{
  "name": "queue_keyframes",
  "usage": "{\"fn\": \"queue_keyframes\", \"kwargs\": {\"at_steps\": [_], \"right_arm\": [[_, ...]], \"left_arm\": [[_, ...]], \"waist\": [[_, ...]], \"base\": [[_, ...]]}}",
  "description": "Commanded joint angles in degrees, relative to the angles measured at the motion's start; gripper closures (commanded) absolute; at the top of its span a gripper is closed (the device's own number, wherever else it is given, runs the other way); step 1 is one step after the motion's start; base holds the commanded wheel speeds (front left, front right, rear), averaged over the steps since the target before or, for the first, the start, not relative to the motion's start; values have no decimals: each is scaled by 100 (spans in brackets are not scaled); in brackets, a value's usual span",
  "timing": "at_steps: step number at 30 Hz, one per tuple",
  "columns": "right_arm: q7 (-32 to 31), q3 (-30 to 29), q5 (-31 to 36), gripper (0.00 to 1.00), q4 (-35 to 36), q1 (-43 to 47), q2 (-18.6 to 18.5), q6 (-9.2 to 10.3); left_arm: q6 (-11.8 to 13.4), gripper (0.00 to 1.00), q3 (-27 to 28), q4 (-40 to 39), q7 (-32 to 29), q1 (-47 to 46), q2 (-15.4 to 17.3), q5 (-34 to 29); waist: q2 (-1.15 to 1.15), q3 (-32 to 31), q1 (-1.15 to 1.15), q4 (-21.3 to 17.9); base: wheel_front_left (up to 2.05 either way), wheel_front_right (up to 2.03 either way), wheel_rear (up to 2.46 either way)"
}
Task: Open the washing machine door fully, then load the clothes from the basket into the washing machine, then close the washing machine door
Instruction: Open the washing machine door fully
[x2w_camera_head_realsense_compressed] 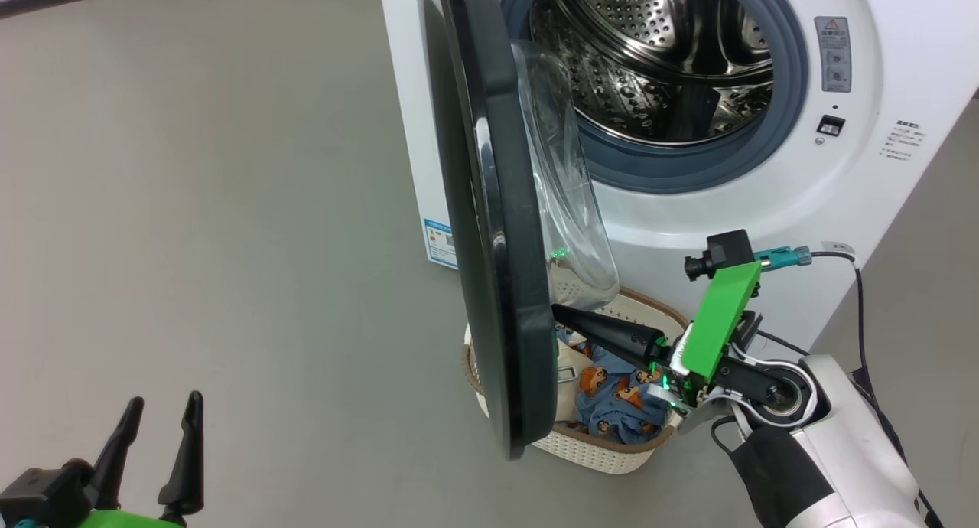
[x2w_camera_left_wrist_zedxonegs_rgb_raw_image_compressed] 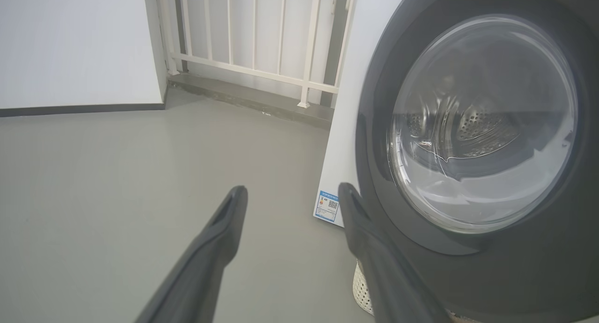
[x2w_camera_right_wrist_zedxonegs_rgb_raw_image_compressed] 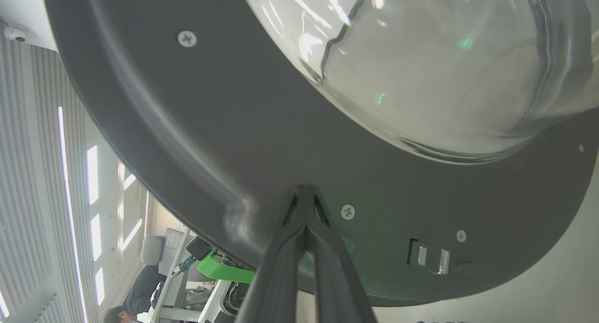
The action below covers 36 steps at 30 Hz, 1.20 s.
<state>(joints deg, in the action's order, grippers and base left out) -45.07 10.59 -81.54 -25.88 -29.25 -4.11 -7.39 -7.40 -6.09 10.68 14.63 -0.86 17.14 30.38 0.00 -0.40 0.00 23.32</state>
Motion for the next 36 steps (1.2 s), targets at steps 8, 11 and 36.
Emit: {"fn": "queue_keyframes", "kwargs": {"at_steps": [8,11,36], "right_arm": [[134,302,-91,100,171,-188,123,-10],[215,294,-34,100,162,-218,113,-10],[2247,511,1387,0,1232,73,-392,-10]], "left_arm": [[-9,0,285,-96,37,-147,158,-63],[-9,0,315,-114,37,-135,141,-63],[-9,0,425,-331,37,3,110,-74]], "waist": [[0,1,0,15],[0,16,0,-88],[0,5,0,-1470]], "base": [[0,0,0],[0,0,0],[0,0,0]]}}
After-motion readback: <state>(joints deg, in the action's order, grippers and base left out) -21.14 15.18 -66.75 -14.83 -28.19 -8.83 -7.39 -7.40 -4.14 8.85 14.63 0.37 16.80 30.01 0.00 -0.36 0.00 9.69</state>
